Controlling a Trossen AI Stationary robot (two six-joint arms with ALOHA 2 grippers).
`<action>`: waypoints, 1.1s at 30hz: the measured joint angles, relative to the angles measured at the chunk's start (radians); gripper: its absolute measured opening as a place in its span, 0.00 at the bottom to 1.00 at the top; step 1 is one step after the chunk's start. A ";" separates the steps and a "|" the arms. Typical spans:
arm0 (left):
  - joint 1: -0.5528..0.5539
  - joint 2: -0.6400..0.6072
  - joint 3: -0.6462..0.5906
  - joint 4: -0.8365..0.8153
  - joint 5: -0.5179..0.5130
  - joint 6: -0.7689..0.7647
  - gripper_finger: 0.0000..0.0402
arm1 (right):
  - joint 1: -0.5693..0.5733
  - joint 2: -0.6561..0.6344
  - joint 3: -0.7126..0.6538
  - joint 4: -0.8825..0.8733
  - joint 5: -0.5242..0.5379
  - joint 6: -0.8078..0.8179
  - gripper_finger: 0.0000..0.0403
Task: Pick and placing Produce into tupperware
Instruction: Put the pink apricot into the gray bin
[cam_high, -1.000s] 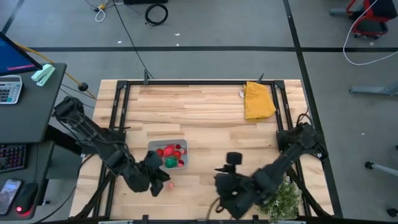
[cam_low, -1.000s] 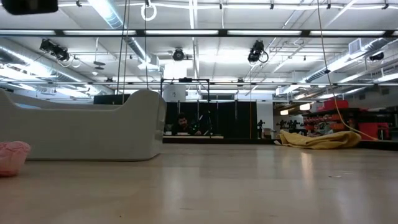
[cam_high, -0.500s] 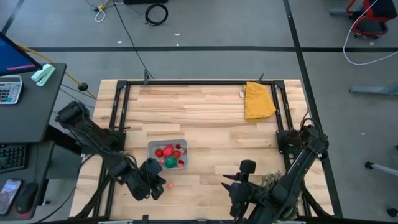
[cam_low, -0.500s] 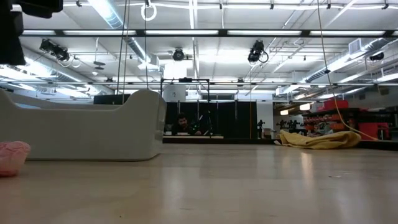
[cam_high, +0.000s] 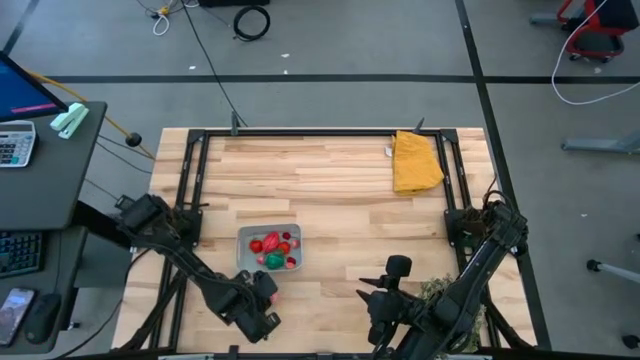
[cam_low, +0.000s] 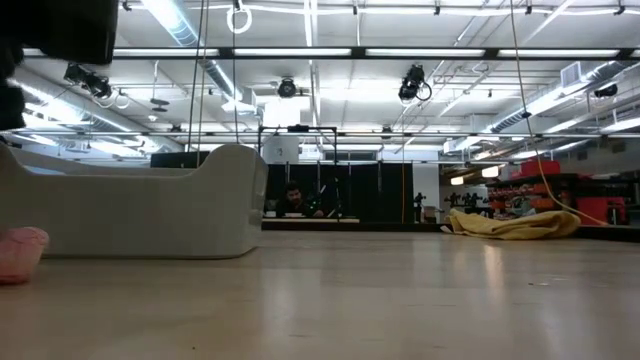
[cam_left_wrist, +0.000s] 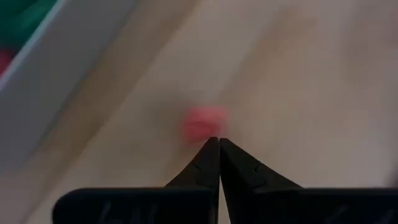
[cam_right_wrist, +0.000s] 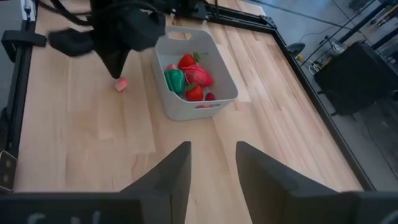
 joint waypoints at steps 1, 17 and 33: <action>0.006 0.011 0.008 -0.038 0.023 -0.022 0.04 | 0.000 0.000 0.000 0.000 0.000 0.000 0.33; 0.024 0.028 0.021 -0.057 0.132 -0.022 0.14 | 0.002 0.000 0.000 0.001 -0.004 -0.005 0.33; 0.065 0.034 0.021 -0.068 0.105 -0.028 0.52 | 0.002 0.000 0.000 0.001 -0.004 -0.002 0.33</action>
